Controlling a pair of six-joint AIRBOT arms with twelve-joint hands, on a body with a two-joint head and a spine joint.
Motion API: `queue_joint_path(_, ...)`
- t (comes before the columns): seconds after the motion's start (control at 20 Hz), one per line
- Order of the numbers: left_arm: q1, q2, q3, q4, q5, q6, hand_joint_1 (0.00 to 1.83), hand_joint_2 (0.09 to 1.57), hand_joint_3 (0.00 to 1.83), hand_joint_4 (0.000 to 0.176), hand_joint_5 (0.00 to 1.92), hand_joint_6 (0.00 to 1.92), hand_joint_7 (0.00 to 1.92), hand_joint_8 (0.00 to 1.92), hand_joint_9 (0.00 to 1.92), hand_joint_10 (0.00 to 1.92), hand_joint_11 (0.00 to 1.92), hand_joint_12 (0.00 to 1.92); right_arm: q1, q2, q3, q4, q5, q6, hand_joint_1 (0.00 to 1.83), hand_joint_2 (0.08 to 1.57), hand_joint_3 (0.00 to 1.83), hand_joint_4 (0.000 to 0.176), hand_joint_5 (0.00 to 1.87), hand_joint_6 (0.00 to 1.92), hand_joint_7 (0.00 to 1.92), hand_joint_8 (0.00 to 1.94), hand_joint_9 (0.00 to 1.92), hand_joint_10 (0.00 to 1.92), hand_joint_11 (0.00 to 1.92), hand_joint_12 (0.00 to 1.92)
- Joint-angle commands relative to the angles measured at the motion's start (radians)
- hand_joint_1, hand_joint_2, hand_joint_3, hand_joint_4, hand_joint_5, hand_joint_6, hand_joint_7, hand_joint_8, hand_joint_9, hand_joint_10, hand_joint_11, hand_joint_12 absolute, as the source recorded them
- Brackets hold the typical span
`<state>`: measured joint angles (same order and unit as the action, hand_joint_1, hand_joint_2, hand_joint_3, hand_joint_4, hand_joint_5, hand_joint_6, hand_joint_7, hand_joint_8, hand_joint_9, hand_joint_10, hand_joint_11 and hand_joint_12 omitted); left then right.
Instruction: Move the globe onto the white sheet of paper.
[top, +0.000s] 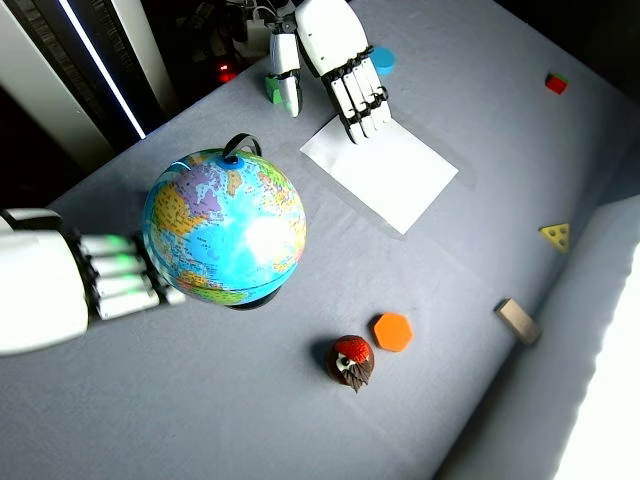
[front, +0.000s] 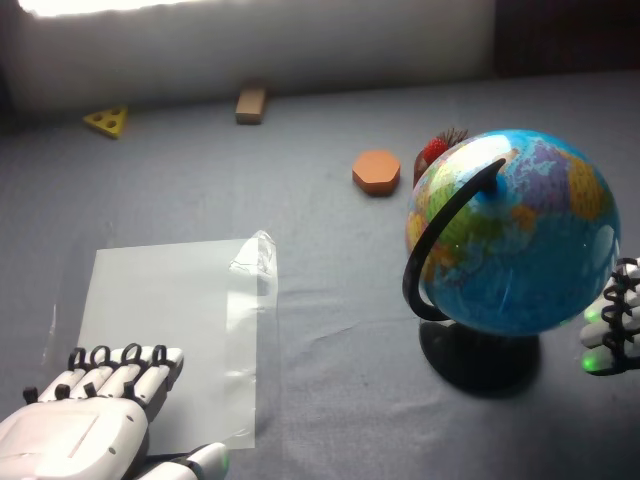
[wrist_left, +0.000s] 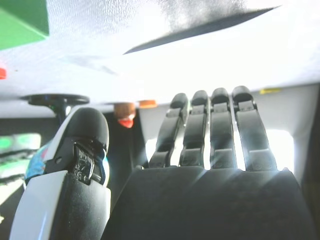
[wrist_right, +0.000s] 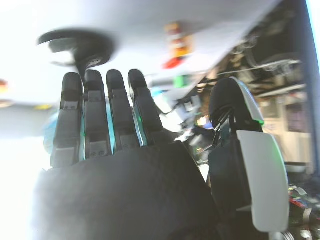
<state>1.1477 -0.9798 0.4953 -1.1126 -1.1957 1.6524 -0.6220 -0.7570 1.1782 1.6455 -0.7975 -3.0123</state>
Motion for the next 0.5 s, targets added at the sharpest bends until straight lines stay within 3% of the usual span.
queue_joint_path(0.0, -0.009, 0.003, 0.005, 0.062, -0.065, -0.002, 0.00, 1.30, 0.00, 0.000, 0.00, 0.00, 0.01, 0.00, 0.00, 0.00, 0.01, 0.00, 0.005, -0.010, 0.012, 0.053, -0.035, 0.003, 0.00, 1.20, 0.00, 0.000, 0.17, 0.01, 0.15, 0.01, 0.14, 0.00, 0.00, 0.32)
queue_joint_path(0.45, -0.007, -0.016, 0.006, 0.065, -0.066, -0.009, 0.00, 1.27, 0.00, 0.000, 0.00, 0.00, 0.00, 0.00, 0.00, 0.00, 0.00, 0.00, 0.053, -0.131, 0.091, 0.037, 0.009, 0.002, 0.00, 1.19, 0.00, 0.000, 0.15, 0.00, 0.16, 0.01, 0.13, 0.00, 0.00, 0.33)
